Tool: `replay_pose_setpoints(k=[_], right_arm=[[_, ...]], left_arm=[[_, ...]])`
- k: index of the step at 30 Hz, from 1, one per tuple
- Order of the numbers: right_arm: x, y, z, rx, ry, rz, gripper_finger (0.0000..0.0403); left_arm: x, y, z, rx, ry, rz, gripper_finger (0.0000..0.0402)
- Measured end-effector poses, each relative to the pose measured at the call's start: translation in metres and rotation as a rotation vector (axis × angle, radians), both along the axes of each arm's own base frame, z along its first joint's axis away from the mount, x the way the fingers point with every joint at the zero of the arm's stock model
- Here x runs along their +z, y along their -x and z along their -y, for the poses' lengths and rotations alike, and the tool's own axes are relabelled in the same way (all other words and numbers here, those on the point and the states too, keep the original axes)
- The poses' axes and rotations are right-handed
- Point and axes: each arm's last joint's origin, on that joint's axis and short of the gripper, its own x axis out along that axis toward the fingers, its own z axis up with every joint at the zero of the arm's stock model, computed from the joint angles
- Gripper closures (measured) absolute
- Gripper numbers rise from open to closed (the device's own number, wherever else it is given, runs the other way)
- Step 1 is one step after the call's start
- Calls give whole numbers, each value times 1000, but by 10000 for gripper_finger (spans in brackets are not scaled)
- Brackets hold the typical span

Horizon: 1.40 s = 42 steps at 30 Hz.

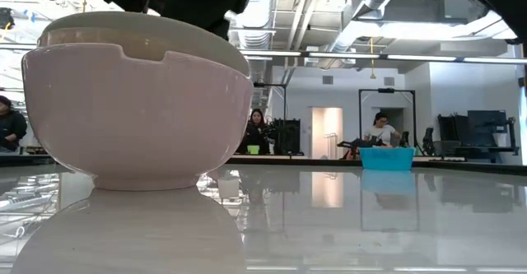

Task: Nest bowls inside each other
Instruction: Stack the blue patterned bowl on top of the gray bowl, then stack the blue bowl on top of the blue patterned bowl

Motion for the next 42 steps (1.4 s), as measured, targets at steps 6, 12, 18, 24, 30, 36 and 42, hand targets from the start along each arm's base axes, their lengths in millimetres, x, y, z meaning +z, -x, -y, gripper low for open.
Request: replay_pose_setpoints(k=[6,12,18,24,30,36,42], right_arm=[[-16,-9,-7,16,16,-15,353],[-19,-15,-9,-7,-52,-3,287],[-10,-19,4,-113,-133,-9,179],[21,-13,13,-180,-167,56,146],[67,5,29,-288,-116,150,154],[91,40,62,-472,98,41,160],[90,76,103,-632,311,-227,165]], left_arm=[[0,0,0,1,-9,-5,205],[0,0,0,0,-10,-6,205],[0,0,0,-13,-21,-10,205],[0,0,1,-41,-28,-11,205],[-1,0,1,-50,-32,-26,205],[-3,0,1,-59,-43,-45,205],[-2,0,1,-65,-42,-42,205]])
